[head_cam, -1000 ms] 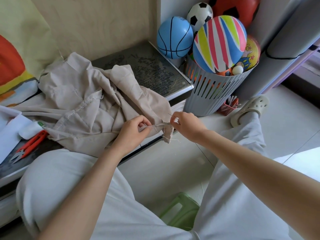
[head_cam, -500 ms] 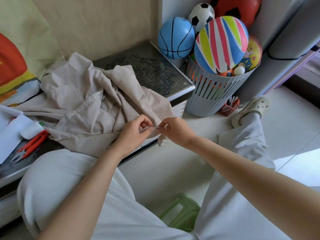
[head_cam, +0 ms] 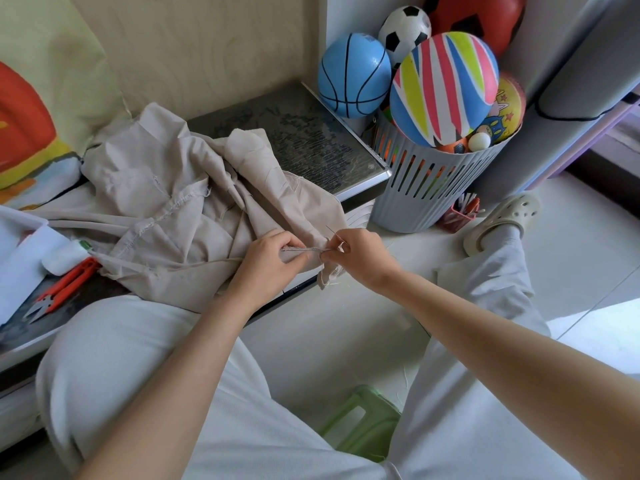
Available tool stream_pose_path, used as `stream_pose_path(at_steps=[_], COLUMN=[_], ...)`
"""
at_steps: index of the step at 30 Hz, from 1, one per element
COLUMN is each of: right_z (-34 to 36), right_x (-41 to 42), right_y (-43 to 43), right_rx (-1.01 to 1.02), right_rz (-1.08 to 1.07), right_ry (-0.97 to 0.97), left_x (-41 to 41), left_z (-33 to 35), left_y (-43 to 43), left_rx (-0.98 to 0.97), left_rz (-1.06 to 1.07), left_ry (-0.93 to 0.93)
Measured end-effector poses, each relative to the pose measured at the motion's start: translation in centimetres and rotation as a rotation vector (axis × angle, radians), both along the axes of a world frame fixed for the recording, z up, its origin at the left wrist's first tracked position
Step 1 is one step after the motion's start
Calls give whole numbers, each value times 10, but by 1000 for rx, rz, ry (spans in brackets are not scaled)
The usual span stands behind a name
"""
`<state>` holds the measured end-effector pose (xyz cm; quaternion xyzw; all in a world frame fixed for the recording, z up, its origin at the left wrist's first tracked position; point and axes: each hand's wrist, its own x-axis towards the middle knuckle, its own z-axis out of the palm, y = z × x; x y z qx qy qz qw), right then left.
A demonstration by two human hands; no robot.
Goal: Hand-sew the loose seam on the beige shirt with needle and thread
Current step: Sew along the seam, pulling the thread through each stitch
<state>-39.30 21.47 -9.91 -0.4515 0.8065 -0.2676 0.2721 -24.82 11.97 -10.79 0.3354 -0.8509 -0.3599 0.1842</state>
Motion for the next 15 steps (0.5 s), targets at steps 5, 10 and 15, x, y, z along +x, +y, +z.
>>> stream_pose_path(at_steps=[5, 10, 15], right_z=[0, 3, 3], right_x=[0, 3, 12], right_y=[-1, -3, 0], right_rx=[-1, 5, 3], right_rz=[-4, -3, 6], right_ry=[-5, -7, 69], left_x=[-1, 0, 1], left_z=[0, -1, -1], left_y=[3, 2, 1], left_rx=[24, 36, 49], left_rz=[16, 19, 39], left_ry=[14, 25, 27])
